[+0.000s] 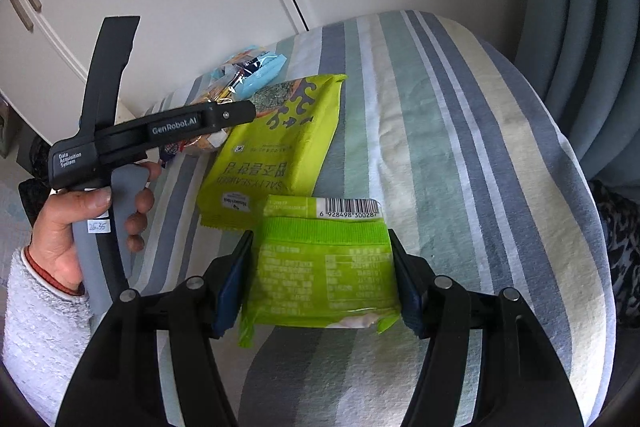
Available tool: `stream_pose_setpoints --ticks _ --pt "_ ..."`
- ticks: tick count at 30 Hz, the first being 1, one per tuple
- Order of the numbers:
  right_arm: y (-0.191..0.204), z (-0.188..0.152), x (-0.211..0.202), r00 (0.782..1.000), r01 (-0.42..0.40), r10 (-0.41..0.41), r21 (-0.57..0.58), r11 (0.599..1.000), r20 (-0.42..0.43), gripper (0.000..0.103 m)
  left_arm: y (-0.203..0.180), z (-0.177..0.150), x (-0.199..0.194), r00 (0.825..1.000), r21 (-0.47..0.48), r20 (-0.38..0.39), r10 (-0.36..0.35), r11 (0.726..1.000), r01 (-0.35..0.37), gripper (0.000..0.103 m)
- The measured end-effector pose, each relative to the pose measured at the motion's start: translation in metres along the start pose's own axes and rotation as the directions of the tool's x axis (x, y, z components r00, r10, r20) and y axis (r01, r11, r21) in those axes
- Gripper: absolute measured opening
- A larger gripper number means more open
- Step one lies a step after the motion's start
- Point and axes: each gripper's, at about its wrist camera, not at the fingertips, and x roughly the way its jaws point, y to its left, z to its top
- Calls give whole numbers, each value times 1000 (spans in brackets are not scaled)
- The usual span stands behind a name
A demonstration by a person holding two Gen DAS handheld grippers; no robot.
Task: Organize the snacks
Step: 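Grasp the clear round-cracker bag with the left gripper while the right holds the green pack, then carry the cracker bag over the basket with the left gripper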
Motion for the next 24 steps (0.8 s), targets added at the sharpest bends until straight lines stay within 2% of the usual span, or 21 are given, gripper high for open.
stream_pose_setpoints --ticks 1,4,5,17,22,24 --pt "0 0 0 1000 -3 3 3 1000 -1 63 4 -1 2 1000 -31 -5 -25 999 25 100" --pt "-1 0 0 1000 -3 3 1 1000 2 63 11 -8 0 996 -73 7 -92 993 92 88" --pt "0 0 -1 1000 -3 3 0 1000 5 63 11 -11 -3 995 -84 12 -96 992 97 87" --pt "-1 -2 -7 999 -24 24 10 1000 31 63 4 -20 -33 997 -51 77 -4 999 8 84" --pt "1 -2 -14 998 -27 26 6 1000 61 63 6 -18 -56 991 -53 124 46 998 -40 84" --pt "3 -3 -19 996 -15 15 -7 1000 88 63 4 -18 -65 985 -49 148 89 995 -82 84"
